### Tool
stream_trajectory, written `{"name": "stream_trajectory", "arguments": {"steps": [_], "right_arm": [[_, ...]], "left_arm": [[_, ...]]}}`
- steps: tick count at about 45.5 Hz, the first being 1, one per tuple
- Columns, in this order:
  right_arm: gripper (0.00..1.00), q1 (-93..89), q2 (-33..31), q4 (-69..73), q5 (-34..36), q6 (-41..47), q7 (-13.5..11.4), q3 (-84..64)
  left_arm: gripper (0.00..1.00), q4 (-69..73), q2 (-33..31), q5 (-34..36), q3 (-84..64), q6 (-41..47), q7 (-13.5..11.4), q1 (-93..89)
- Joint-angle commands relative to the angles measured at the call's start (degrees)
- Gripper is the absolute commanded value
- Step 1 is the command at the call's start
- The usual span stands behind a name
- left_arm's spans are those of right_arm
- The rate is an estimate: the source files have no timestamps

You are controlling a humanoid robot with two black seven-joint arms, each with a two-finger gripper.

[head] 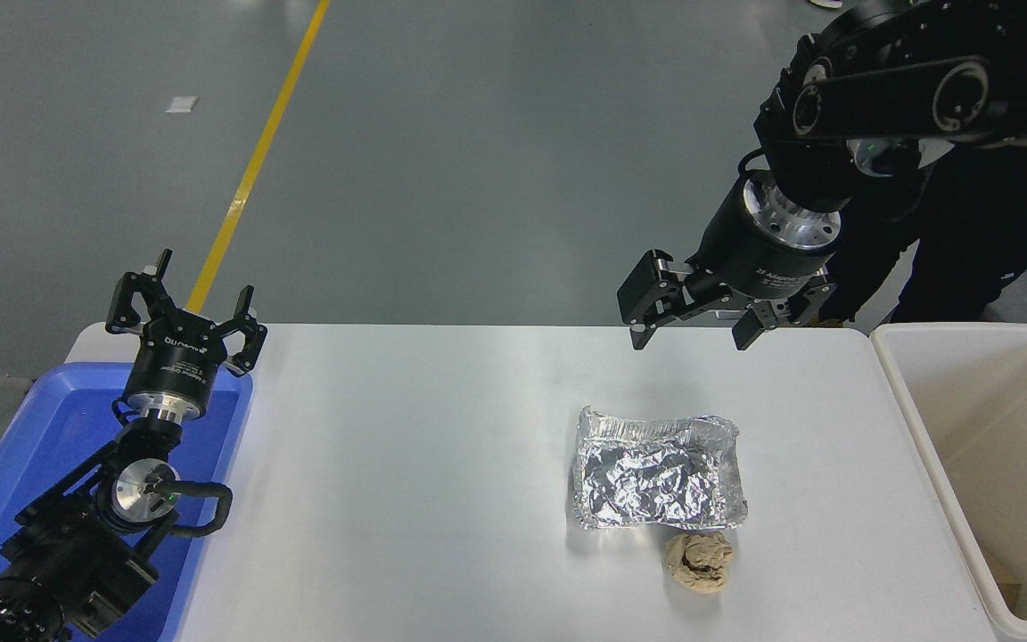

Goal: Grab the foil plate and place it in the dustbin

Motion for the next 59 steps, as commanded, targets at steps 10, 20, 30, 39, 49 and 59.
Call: {"name": "stream_trajectory", "arguments": {"steps": [10,20,30,39,49,59], "right_arm": [[1.0,-0.09,-0.68,-0.23,0.94,0.0,0.0,0.49],[1.0,-0.35,-0.85,-0.23,1.03,0.0,0.0,-0.21],[1.0,-0.7,-3.14,-0.59,0.68,0.0,0.0,-0.47],[1.0,-7.11,-2.87,-3.75,-1.16,0.0,-0.09,-0.82],[1.0,-15.99,-2.61,-4.8,-8.72,-8.07,0.0,-3.9],[1.0,-24.25,-2.61,-6.29,-11.72,-20.29,0.0,-3.99]], "left_arm": [[0.98,0.0,0.0,0.0,0.0,0.0,0.09,-0.08],[0.98,0.0,0.0,0.0,0.0,0.0,0.09,-0.08],[0.98,0.0,0.0,0.0,0.0,0.0,0.09,-0.08],[0.98,-0.09,0.0,0.0,0.0,0.0,0.09,-0.08],[0.98,0.0,0.0,0.0,0.0,0.0,0.09,-0.08],[0.98,0.0,0.0,0.0,0.0,0.0,0.09,-0.08]]}}
